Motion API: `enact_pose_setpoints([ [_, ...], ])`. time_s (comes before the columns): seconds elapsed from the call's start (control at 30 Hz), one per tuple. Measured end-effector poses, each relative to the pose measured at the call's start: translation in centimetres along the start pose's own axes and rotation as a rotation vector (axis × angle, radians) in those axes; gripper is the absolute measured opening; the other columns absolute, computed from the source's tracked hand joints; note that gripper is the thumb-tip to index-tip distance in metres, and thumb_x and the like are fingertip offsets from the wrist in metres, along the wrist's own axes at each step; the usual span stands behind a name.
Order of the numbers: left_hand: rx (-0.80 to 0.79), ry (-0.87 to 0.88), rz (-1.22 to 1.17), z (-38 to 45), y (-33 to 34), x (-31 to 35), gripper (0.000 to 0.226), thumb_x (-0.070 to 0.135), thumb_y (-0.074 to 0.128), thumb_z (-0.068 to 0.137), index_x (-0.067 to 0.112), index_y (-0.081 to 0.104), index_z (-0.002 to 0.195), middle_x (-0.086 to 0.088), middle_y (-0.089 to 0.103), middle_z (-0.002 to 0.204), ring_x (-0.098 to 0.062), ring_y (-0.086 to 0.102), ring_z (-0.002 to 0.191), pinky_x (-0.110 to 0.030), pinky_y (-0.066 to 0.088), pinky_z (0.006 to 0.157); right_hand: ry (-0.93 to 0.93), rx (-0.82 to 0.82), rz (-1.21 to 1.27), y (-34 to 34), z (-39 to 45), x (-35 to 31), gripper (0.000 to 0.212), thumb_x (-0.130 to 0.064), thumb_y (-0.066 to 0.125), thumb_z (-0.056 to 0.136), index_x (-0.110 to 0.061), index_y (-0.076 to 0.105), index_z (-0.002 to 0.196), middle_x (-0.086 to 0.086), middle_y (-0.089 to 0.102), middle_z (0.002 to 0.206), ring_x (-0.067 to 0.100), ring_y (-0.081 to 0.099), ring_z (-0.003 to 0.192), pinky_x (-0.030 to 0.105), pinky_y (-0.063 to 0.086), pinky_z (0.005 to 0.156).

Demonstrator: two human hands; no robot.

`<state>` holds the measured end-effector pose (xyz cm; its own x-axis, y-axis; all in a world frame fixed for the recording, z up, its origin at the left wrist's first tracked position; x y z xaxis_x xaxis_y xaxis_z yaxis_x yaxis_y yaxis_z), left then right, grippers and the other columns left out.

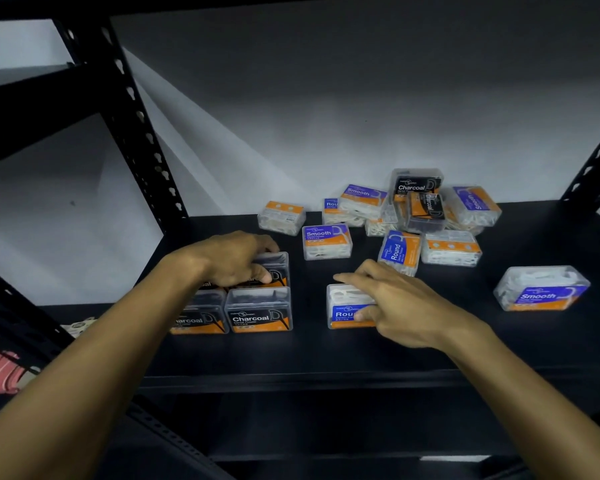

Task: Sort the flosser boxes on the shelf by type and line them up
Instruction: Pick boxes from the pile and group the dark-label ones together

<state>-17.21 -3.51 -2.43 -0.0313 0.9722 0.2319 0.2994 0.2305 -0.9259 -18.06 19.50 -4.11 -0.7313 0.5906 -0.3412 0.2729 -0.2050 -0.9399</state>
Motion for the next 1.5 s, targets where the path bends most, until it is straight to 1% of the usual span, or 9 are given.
enact_pose_setpoints([
  [0.23,0.013,-0.006,-0.049,0.4,-0.5,0.9,0.056,0.038,0.067,0.088,0.027,0.045,0.139,0.006,0.058,0.129,-0.016,0.055,0.119,-0.034,0.044,0.099,0.001,-0.009,0.004,-0.1,0.0,0.2,0.066,-0.028,0.059,0.091,-0.034,0.024,0.146,-0.012,0.037,0.123,0.009,0.039,0.113,0.03,0.04,0.095],
  [0.43,0.21,0.088,-0.023,1.4,-2.0,3.2,0.053,0.06,0.057,0.085,0.029,0.057,0.127,0.006,0.06,0.127,-0.014,0.056,0.114,-0.04,0.046,0.099,-0.006,-0.006,0.025,-0.3,-0.3,0.7,0.07,-0.029,0.061,0.088,-0.036,0.023,0.146,-0.015,0.037,0.123,0.006,0.037,0.116,0.026,0.036,0.097],
  [0.67,0.384,0.131,-0.079,4.2,-3.1,10.1,0.04,0.046,0.052,0.095,0.022,0.055,0.126,0.001,0.064,0.121,-0.019,0.058,0.111,-0.037,0.048,0.094,0.09,0.078,0.186,-2.8,-2.8,4.2,0.067,-0.064,0.05,0.082,-0.038,0.033,0.142,-0.022,0.036,0.132,-0.001,0.037,0.123,0.029,0.037,0.103],
  [0.8,0.271,0.087,-0.092,7.4,-1.1,14.2,0.054,0.055,0.057,0.088,0.02,0.05,0.129,-0.003,0.064,0.121,-0.024,0.057,0.113,-0.034,0.046,0.088,0.193,0.277,0.143,-3.7,-4.4,7.6,0.037,-0.035,0.048,0.095,-0.028,0.049,0.132,-0.014,0.047,0.123,0.007,0.05,0.112,0.038,0.046,0.095],
  [0.93,0.145,0.017,-0.019,9.8,1.2,17.8,0.07,0.06,0.061,0.084,0.01,0.046,0.131,-0.007,0.058,0.123,-0.025,0.057,0.104,-0.032,0.046,0.078,0.333,0.267,0.031,-3.2,-5.6,9.7,0.044,-0.008,0.046,0.089,-0.022,0.051,0.131,-0.004,0.05,0.127,0.019,0.055,0.111,0.04,0.048,0.089],
  [1.07,0.094,-0.057,0.018,11.4,2.6,19.5,0.054,0.066,0.062,0.078,0.015,0.054,0.094,-0.001,0.054,0.082,-0.02,0.055,0.076,-0.028,0.044,0.067,0.402,0.245,-0.033,-2.8,-6.0,10.3,0.046,-0.008,0.045,0.089,-0.023,0.052,0.131,-0.003,0.051,0.13,0.02,0.053,0.115,0.038,0.049,0.087],
  [1.23,0.079,-0.115,0.005,12.5,3.2,19.7,0.046,0.058,0.068,0.074,0.016,0.049,0.076,-0.001,0.059,0.079,-0.017,0.057,0.064,-0.027,0.053,0.066,0.41,0.244,-0.036,-3.1,-5.9,10.2,0.046,-0.008,0.045,0.089,-0.025,0.052,0.131,-0.004,0.052,0.128,0.019,0.053,0.114,0.039,0.049,0.085],
  [1.37,0.076,-0.144,-0.098,11.8,2.3,19.5,0.046,0.057,0.069,0.07,0.015,0.053,0.083,-0.002,0.061,0.083,-0.021,0.066,0.075,-0.032,0.058,0.076,0.413,0.237,-0.051,-3.6,-5.2,10.1,0.048,-0.008,0.045,0.087,-0.027,0.051,0.131,-0.005,0.053,0.127,0.019,0.054,0.113,0.041,0.049,0.085],
  [1.5,0.128,-0.173,-0.291,9.6,-0.1,17.8,0.045,0.056,0.07,0.07,0.015,0.059,0.086,-0.001,0.062,0.077,-0.018,0.066,0.063,-0.026,0.057,0.057,0.429,0.185,-0.072,-3.7,-3.8,9.9,0.049,-0.01,0.045,0.087,-0.027,0.049,0.133,-0.005,0.05,0.131,0.018,0.051,0.118,0.038,0.047,0.09],
])
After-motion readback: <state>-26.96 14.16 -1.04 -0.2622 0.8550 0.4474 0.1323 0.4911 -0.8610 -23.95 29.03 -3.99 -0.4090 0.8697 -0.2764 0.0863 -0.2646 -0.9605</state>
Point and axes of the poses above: each hand's wrist, its own z-axis towards the middle knuckle, its own y-axis out of the palm, x = y × z, the point moved 6 cm from there along z, towards the middle knuckle
